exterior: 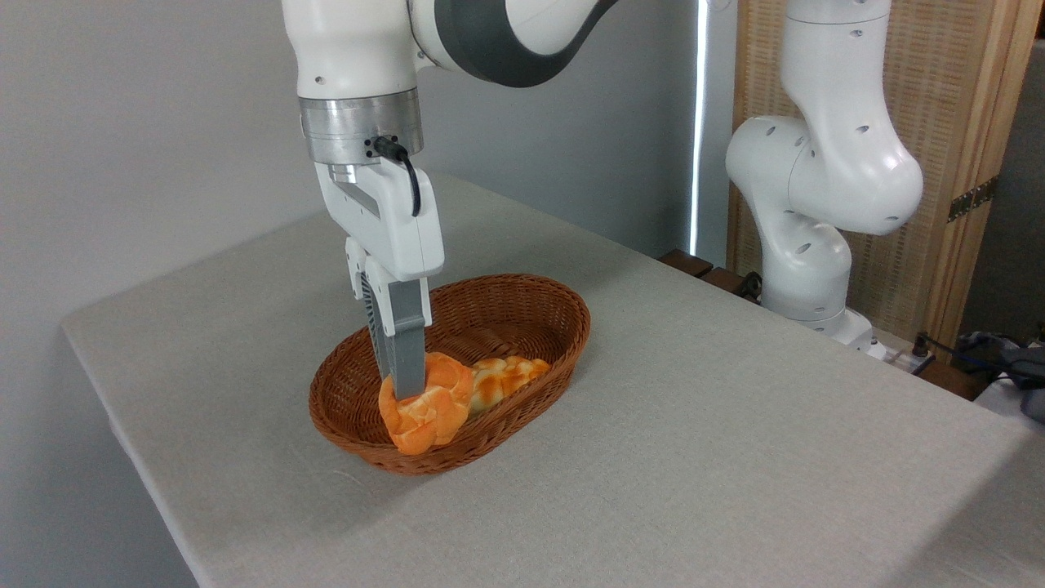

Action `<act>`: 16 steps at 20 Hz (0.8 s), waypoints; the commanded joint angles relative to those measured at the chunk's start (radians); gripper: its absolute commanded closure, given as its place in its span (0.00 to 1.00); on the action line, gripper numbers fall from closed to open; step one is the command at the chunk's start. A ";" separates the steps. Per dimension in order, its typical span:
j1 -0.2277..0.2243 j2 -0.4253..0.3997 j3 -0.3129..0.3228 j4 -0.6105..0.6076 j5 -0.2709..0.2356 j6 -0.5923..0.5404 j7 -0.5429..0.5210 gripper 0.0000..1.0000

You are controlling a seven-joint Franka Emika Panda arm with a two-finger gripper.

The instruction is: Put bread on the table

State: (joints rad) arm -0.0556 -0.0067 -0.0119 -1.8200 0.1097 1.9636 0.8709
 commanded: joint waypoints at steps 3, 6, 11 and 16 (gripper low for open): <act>-0.004 0.008 0.039 0.016 0.108 -0.009 0.102 0.66; -0.004 0.008 0.069 0.016 0.165 -0.009 0.103 0.55; -0.004 0.013 0.070 0.015 0.260 -0.009 0.097 0.33; -0.004 0.017 0.070 0.015 0.265 -0.009 0.091 0.00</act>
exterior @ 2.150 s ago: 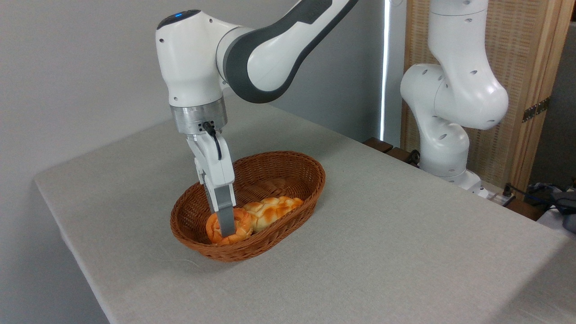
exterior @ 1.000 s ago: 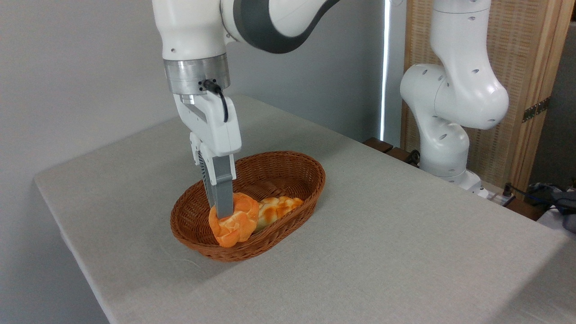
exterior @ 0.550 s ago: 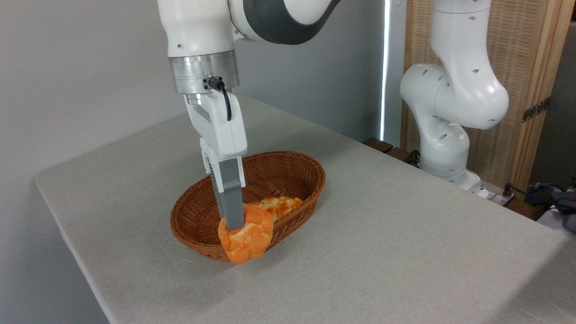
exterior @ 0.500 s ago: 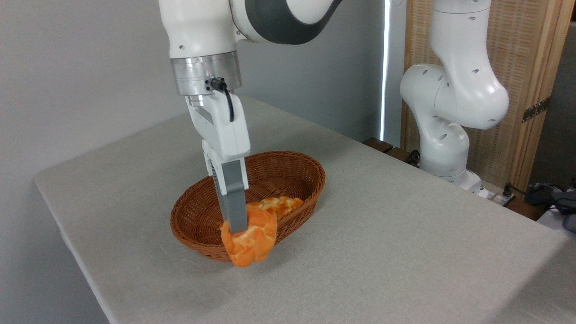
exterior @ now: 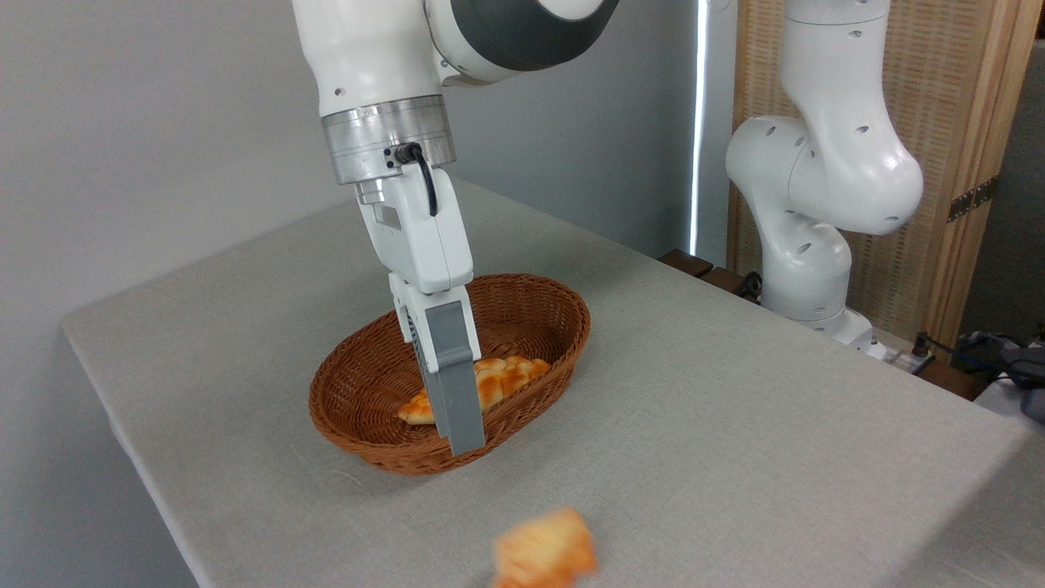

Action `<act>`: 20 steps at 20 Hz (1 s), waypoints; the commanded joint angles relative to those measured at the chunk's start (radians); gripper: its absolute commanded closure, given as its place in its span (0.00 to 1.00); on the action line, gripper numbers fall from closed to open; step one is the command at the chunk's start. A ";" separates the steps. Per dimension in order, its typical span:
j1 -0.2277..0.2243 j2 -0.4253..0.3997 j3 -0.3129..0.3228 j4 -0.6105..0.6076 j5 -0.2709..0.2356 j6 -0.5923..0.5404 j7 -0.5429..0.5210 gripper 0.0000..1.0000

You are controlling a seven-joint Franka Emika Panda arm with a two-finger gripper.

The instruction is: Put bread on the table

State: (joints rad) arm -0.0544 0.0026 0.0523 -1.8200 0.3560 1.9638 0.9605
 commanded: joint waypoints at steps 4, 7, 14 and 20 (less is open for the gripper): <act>-0.007 0.008 0.004 0.014 0.011 -0.010 -0.005 0.00; -0.007 0.005 0.001 0.018 -0.008 -0.014 -0.072 0.00; -0.009 -0.007 -0.009 0.063 -0.351 -0.066 -0.337 0.00; -0.010 0.003 -0.025 0.146 -0.368 -0.251 -0.348 0.00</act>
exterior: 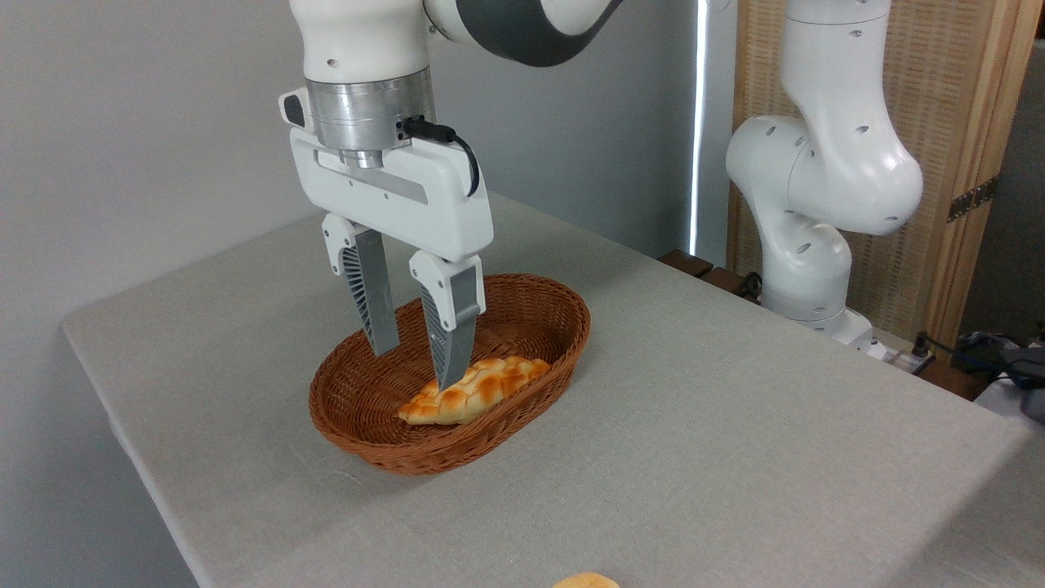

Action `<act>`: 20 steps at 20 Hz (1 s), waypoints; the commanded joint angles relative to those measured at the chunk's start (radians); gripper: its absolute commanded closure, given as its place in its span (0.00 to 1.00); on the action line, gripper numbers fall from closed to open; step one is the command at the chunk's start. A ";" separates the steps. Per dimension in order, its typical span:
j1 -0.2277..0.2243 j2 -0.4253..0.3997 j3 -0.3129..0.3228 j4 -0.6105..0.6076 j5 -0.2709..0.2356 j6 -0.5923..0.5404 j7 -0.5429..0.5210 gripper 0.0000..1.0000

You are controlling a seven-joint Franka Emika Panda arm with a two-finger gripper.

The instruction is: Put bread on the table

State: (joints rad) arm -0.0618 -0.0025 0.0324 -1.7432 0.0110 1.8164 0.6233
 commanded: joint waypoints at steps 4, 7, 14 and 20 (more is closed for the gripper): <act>-0.001 0.038 -0.002 0.143 -0.063 -0.189 -0.004 0.00; -0.001 0.036 0.006 0.142 -0.065 -0.189 0.044 0.00; -0.001 0.032 0.006 0.142 -0.060 -0.177 0.088 0.00; -0.003 0.029 0.006 0.134 -0.059 -0.174 0.099 0.00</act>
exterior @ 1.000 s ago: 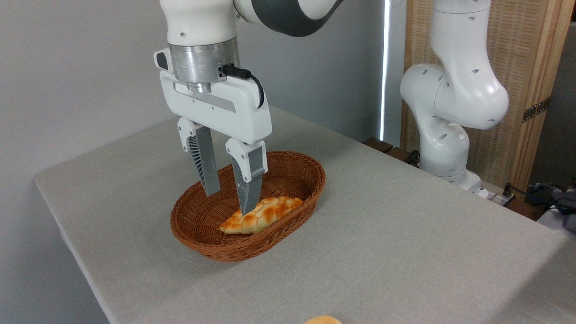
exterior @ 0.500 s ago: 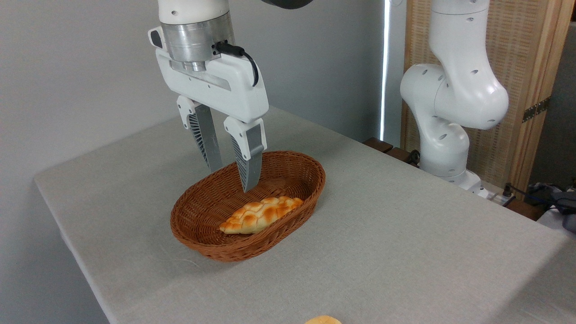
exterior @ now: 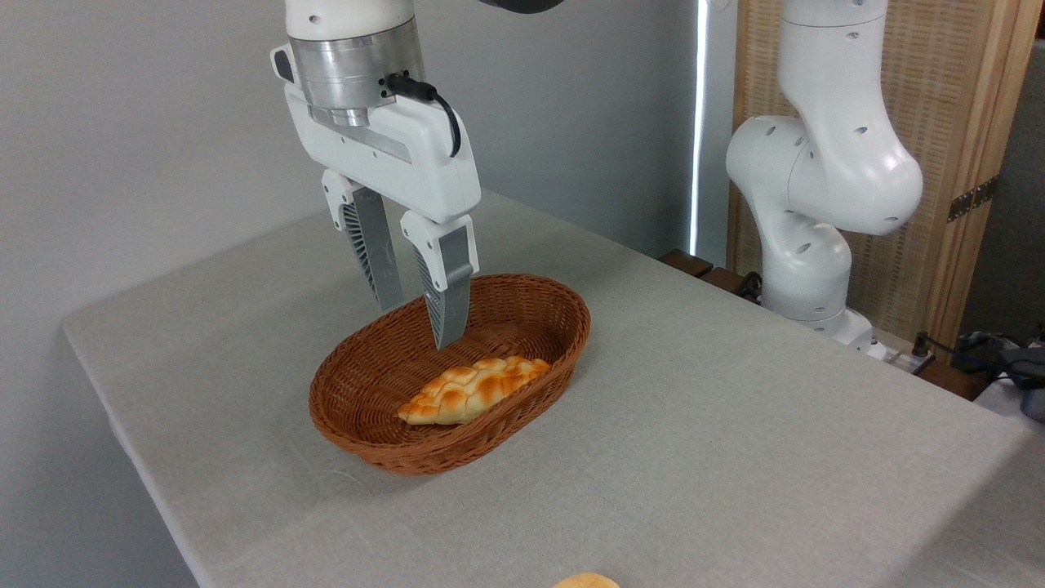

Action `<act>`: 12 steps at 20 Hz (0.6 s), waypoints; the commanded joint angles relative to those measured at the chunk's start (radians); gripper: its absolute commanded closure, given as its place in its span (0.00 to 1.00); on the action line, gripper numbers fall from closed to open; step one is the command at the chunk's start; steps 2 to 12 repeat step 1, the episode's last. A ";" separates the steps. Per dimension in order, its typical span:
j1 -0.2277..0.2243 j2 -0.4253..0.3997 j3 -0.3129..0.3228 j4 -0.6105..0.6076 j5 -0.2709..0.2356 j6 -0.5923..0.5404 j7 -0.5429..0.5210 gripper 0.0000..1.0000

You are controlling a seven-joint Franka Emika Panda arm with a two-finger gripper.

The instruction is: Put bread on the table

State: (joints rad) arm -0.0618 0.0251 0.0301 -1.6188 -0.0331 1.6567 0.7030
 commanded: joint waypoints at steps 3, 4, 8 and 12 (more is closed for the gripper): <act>-0.004 0.001 0.008 0.007 -0.014 -0.014 0.019 0.00; -0.004 0.001 0.008 0.007 -0.014 -0.014 0.019 0.00; -0.004 0.001 0.008 0.007 -0.014 -0.014 0.019 0.00; -0.004 0.001 0.008 0.007 -0.014 -0.014 0.019 0.00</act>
